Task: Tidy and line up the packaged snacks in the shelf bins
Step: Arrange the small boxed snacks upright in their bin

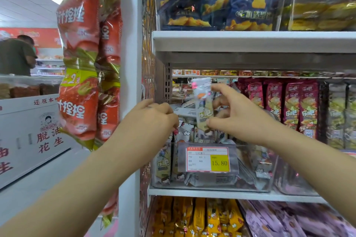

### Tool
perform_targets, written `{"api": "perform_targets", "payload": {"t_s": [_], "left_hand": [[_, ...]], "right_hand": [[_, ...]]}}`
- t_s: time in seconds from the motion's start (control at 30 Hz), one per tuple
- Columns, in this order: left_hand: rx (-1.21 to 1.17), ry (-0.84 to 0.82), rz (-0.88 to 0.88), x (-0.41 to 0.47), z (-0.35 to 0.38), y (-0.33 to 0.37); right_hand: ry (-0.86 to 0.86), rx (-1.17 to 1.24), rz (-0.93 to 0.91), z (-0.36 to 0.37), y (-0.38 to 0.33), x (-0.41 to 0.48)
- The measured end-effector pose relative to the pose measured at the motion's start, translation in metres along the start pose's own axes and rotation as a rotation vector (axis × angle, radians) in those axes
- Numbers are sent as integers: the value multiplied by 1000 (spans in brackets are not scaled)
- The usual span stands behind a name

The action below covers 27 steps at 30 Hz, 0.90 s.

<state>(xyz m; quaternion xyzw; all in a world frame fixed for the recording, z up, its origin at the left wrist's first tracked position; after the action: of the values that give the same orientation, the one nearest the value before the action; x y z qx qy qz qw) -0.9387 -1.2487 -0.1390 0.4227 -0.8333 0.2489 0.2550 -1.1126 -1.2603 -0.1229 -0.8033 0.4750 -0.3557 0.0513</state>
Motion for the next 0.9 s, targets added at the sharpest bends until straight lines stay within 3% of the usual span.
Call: {"api": "perform_targets", "payload": {"t_s": [0.2, 0.4, 0.57, 0.8, 0.9], "left_hand": [[68, 110, 127, -11, 4, 0], [61, 140, 21, -9, 1, 2], [32, 104, -1, -10, 4, 3], [5, 217, 42, -11, -1, 4], [-42, 253, -3, -8, 2, -5]], "right_hand": [[-92, 93, -5, 10, -8, 3], [-33, 343, -64, 10, -14, 6], [-45, 280, -38, 15, -9, 13], [-130, 239, -104, 25, -10, 13], [-184, 117, -121, 33, -7, 8]]}}
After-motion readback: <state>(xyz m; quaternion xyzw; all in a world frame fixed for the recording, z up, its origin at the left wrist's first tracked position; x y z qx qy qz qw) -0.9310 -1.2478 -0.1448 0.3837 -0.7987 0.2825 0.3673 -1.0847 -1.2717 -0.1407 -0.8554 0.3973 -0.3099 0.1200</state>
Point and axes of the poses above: each hand's wrist, its own x-axis towards the middle knuckle, its own z-axis out of the palm, y = z × x, the point moved 4 cm from there along x, towards the middle knuckle, and after that the axes turned 12 degrees about -x, right-handed, at the moved point
